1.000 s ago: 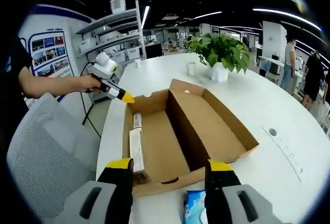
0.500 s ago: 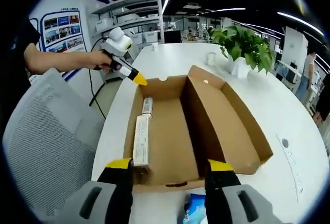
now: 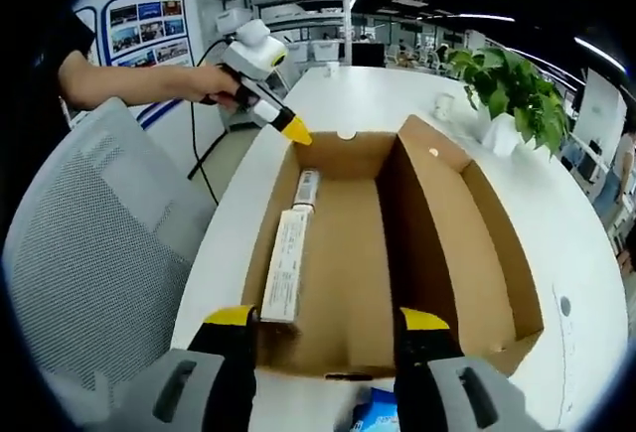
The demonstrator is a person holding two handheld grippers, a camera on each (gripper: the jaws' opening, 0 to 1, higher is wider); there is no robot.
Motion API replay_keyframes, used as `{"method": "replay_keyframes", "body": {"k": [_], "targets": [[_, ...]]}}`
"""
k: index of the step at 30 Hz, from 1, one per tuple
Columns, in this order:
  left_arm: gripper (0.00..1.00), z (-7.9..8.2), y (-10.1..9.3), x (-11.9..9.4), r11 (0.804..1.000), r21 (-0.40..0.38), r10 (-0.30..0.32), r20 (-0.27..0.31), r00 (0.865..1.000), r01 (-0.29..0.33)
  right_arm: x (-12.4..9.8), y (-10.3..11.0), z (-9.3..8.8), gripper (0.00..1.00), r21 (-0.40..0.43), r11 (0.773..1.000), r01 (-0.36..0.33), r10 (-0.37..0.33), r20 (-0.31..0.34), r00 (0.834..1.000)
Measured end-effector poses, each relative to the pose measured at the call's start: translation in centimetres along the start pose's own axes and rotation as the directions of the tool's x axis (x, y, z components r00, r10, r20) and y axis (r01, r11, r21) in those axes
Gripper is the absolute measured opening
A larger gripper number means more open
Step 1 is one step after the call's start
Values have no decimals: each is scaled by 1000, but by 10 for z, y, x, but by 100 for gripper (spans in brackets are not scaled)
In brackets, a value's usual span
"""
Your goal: Operate the shoe box by opening the lid, removing the specified soft item, and placing it in the target area until the item is outside and the box remains undamaged.
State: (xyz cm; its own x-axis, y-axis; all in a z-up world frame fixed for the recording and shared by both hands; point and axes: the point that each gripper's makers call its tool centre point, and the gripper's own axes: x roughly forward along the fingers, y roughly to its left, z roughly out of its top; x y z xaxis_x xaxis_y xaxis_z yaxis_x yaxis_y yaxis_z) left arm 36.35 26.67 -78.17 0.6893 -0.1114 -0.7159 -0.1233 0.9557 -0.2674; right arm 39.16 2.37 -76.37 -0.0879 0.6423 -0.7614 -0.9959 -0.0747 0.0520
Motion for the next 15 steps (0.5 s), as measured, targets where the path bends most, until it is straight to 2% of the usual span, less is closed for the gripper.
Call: {"method": "replay_keyframes", "body": {"k": [4,12,15], "targets": [[3,0,-1,-1,1000,-1,-2,0,1000,2,6,2,-3,54,-45,999,-20,19,-38,999],[3,-1,-1,0,1000,0,-3,-5,1000,3,15,9,-9,54,-45,996,-71,68,-58,996],[3,-1,0,0,1000,0,-4,-6,1000,4,18,8,-10,54,-53,997,-63,59,-63,996]]}}
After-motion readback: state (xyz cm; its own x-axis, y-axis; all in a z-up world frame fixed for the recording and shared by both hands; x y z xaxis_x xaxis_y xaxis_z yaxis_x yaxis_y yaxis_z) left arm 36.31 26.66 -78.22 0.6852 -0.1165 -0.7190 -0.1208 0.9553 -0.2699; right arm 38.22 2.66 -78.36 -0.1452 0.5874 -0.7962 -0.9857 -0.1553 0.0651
